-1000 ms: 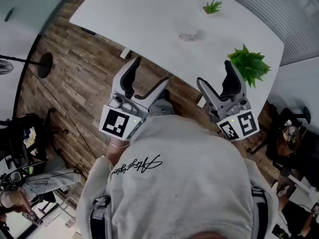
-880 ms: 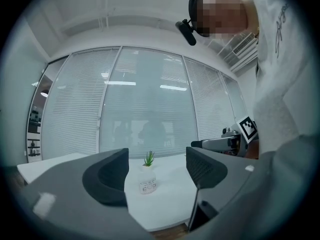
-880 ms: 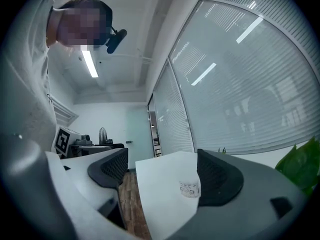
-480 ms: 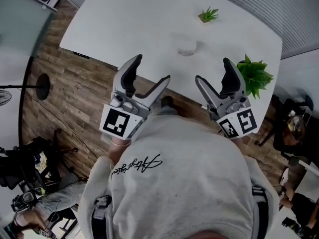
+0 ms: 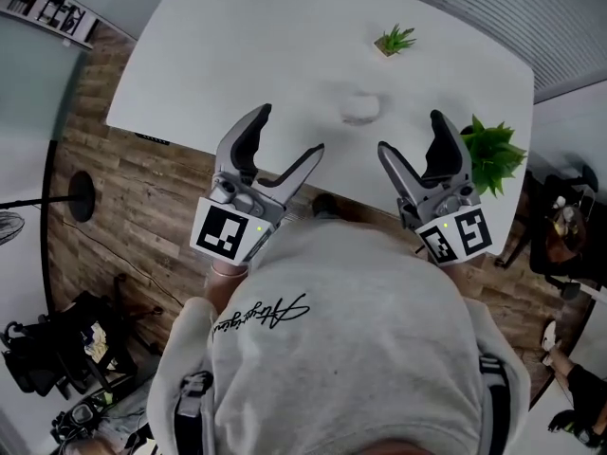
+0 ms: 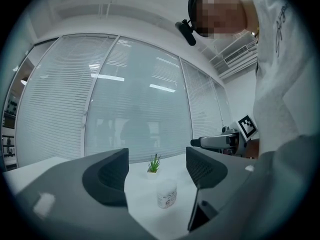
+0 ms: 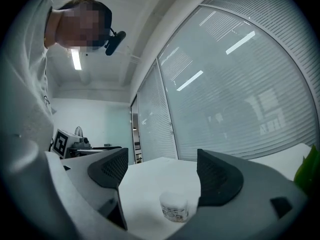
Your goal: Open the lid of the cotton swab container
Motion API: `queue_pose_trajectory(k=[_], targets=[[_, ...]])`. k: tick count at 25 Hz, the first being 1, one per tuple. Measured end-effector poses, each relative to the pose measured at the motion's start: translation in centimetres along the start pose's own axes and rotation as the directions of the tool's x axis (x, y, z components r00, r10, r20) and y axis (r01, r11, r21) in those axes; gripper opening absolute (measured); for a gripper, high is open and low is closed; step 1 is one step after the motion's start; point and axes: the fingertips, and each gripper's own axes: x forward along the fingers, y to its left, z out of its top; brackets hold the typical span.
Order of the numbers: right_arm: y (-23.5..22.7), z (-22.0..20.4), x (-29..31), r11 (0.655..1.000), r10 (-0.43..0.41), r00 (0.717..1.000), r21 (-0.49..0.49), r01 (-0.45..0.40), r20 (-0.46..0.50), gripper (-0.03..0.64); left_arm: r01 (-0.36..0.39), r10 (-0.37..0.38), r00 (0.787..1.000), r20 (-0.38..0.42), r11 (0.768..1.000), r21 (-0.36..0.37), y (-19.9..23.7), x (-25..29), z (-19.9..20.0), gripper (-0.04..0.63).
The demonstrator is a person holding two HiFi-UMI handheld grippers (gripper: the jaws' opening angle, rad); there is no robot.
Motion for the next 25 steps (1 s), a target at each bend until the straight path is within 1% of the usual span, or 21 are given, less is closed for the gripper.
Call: queue_pose_trajectory(k=[7,10,15,17,22,25], targets=[[-0.7,-0.4,1.0,0.998,-0.056,0.998,0.007,0.056,0.011,0.414,0.056,-0.056,0.998,-0.042,0.998,-0.005,1.2,1.1,-1.4,0.345],[-1.1,-0.4,1.1,0.997,-0.072,0.997,0.010,0.072,0.015,0.413,0.065,-0.066,0.997,-0.038,0.998,-0.028,1.4,1.7,-1.6,0.345],[-1.6,-0.4,1.2,0.996,-0.083,0.997,0.021,0.083,0.006,0.411,0.118,-0.119,0.992,-0.040,0.993,-0.014,1.1,2.5,-2.4,0.345],[-1.9,-0.4,1.1,0.996,-0.086,0.996,0.022,0.086,0.004,0.411,0.127,-0.128,0.991,-0.041,0.992,-0.020,1.0,3.1,-2.8,0.345],[-2.3,-0.5,1.6,0.996,-0.091,0.996,0.022,0.091,-0.004,0.408,0.153,-0.156,0.985,-0.079,0.987,-0.040,0.8,4.1,-5.0,0.345],[-2.2,-0.3,1.7,0.996,-0.088,0.996,0.011,0.088,-0.003,0.409,0.171,-0.173,0.979,-0.104,0.985,-0.036,0.6,4.8,-6.4,0.345]])
